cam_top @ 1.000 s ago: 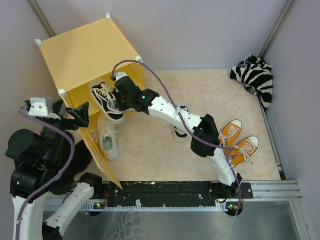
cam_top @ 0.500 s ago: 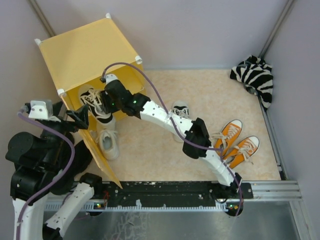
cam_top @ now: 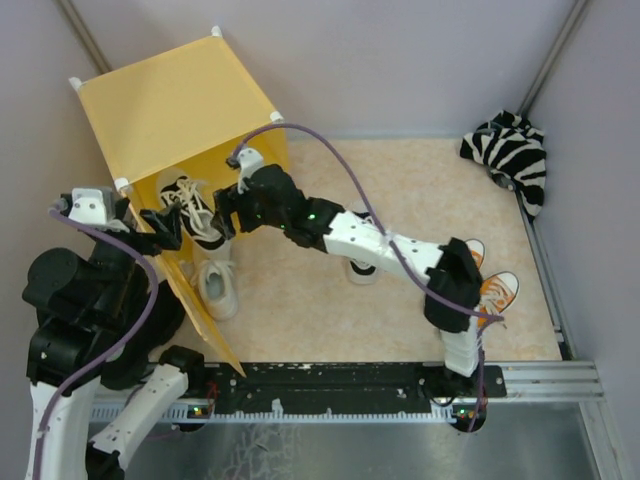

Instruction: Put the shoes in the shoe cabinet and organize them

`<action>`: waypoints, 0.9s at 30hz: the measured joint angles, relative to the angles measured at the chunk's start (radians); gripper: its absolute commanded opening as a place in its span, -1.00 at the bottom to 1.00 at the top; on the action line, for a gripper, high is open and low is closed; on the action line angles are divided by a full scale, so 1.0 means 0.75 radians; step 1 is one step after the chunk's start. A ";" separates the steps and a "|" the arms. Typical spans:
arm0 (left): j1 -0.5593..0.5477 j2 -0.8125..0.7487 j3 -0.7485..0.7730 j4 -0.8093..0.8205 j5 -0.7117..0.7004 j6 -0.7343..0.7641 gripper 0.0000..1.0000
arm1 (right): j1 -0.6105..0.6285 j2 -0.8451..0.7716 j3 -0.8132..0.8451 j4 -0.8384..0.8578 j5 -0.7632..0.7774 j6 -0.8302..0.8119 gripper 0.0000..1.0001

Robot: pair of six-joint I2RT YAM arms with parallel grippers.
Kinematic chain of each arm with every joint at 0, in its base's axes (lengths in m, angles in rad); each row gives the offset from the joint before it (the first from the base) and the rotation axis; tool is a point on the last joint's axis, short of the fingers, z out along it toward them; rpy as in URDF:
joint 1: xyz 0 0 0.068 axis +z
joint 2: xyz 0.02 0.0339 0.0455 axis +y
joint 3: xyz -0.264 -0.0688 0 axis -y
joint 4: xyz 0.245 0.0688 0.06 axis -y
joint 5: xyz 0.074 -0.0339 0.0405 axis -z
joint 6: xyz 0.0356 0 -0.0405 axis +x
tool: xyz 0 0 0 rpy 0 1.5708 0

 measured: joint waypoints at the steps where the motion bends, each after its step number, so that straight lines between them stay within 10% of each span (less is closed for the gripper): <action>1: 0.000 0.010 -0.001 0.003 -0.005 0.000 0.99 | 0.000 -0.078 -0.080 0.041 0.005 -0.004 0.54; 11: 0.000 0.108 -0.016 0.034 -0.092 0.015 0.99 | -0.206 -0.434 -0.626 0.626 -0.380 0.286 0.41; 27: 0.000 0.098 -0.030 0.094 -0.312 0.046 0.99 | -0.320 0.340 -0.739 2.036 -0.964 1.560 0.27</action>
